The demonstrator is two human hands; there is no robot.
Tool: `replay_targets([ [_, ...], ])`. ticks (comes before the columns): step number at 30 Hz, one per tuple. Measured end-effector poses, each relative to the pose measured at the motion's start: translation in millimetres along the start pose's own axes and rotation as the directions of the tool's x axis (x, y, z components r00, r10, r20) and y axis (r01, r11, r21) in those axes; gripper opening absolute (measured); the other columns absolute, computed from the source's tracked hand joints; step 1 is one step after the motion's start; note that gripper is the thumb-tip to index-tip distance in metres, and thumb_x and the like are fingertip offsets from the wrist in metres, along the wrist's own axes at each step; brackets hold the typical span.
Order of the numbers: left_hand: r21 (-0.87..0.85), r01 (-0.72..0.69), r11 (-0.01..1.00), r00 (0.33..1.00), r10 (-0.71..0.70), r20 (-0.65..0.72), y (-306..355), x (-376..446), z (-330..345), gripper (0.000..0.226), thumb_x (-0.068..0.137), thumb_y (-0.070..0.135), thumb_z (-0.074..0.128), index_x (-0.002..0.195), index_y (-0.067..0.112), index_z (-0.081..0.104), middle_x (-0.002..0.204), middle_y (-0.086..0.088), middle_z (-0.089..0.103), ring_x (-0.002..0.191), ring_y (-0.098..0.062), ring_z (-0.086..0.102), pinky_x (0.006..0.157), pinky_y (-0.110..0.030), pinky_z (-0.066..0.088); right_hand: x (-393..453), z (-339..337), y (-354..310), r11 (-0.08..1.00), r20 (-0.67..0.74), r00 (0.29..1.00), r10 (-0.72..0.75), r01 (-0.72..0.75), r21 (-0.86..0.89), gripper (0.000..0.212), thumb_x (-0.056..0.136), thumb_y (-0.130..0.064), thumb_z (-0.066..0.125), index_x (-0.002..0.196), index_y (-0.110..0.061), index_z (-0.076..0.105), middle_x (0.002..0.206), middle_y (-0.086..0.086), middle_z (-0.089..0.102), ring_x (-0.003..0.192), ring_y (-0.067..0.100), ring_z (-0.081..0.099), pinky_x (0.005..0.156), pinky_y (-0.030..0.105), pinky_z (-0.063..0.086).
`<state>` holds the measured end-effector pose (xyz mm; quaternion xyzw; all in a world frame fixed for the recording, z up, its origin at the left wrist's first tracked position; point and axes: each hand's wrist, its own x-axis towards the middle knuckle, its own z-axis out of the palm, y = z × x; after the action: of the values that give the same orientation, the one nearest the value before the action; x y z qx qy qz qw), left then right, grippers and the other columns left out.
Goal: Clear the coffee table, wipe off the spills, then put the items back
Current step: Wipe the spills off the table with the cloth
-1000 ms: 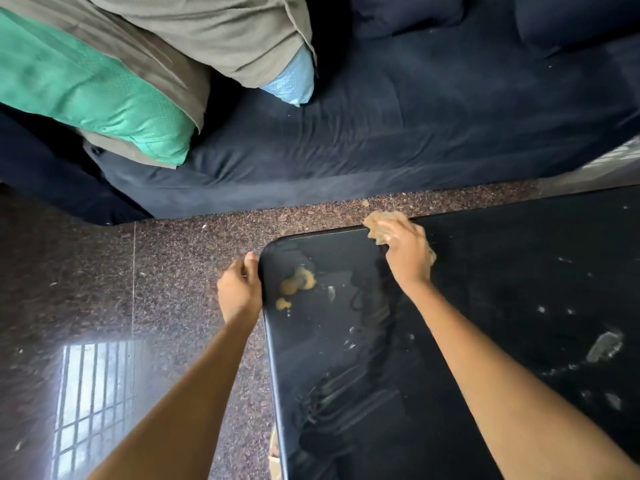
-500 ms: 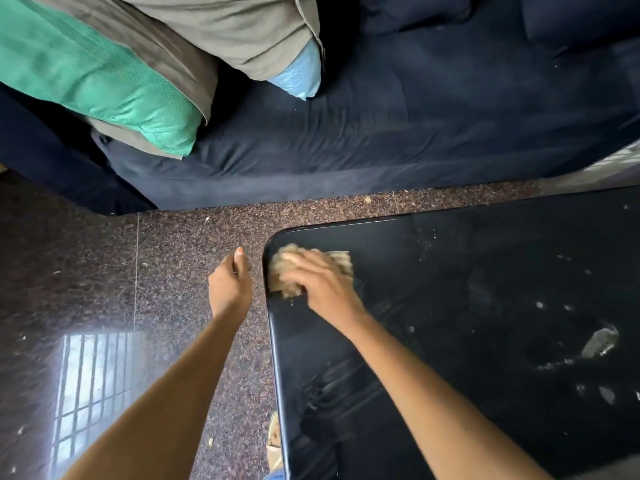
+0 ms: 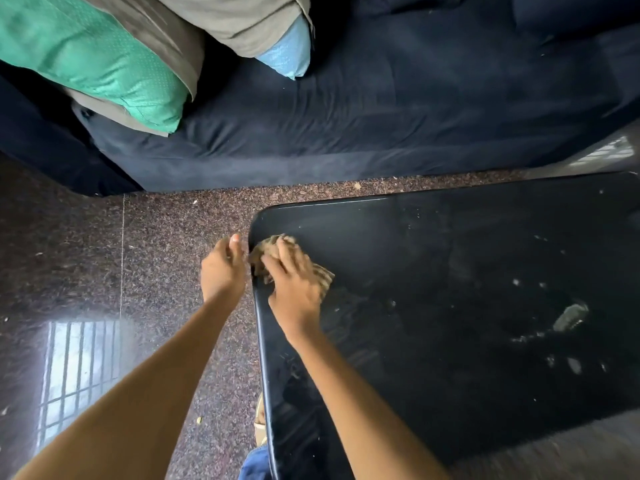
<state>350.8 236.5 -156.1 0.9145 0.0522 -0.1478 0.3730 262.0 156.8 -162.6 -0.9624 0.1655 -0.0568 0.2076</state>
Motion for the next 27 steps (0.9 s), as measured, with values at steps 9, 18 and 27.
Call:
replay_targets([
  [9, 0.012, 0.081, 0.997, 0.996, -0.08, -0.04, 21, -17, 18, 0.045, 0.101, 0.035, 0.032, 0.106, -0.004, 0.054, 0.109, -0.026, 0.061, 0.103, -0.038, 0.057, 0.088, -0.042, 0.043, 20, -74, 120, 0.946, -0.012, 0.949, 0.314, -0.314, -0.079, 0.055, 0.079, -0.002, 0.048, 0.12, -0.038, 0.057, 0.143, -0.007, 0.043, 0.123, 0.018, 0.049, 0.08, 0.032, 0.045],
  [18, 0.05, 0.061, 0.997, 0.996, -0.058, -0.063, 14, -29, -8, 0.045, 0.1, 0.038, 0.032, 0.1, -0.002, 0.055, 0.105, -0.023, 0.061, 0.097, -0.037, 0.058, 0.086, -0.044, 0.045, -49, -32, 19, 0.992, 0.071, 0.991, -0.117, 0.114, 0.048, 0.053, 0.048, 0.0, 0.079, 0.095, -0.022, 0.068, 0.12, 0.002, 0.063, 0.108, 0.03, 0.06, 0.093, 0.04, 0.051],
  [27, 0.026, 0.09, 0.996, 0.996, -0.09, -0.02, -1, -74, -8, 0.044, 0.101, 0.036, 0.031, 0.108, -0.001, 0.054, 0.109, -0.022, 0.061, 0.099, -0.033, 0.057, 0.087, -0.04, 0.043, -53, -74, 123, 0.942, -0.033, 0.947, 0.319, -0.321, -0.102, 0.054, 0.076, 0.005, 0.047, 0.118, -0.028, 0.056, 0.137, -0.002, 0.047, 0.117, 0.026, 0.05, 0.072, 0.034, 0.044],
])
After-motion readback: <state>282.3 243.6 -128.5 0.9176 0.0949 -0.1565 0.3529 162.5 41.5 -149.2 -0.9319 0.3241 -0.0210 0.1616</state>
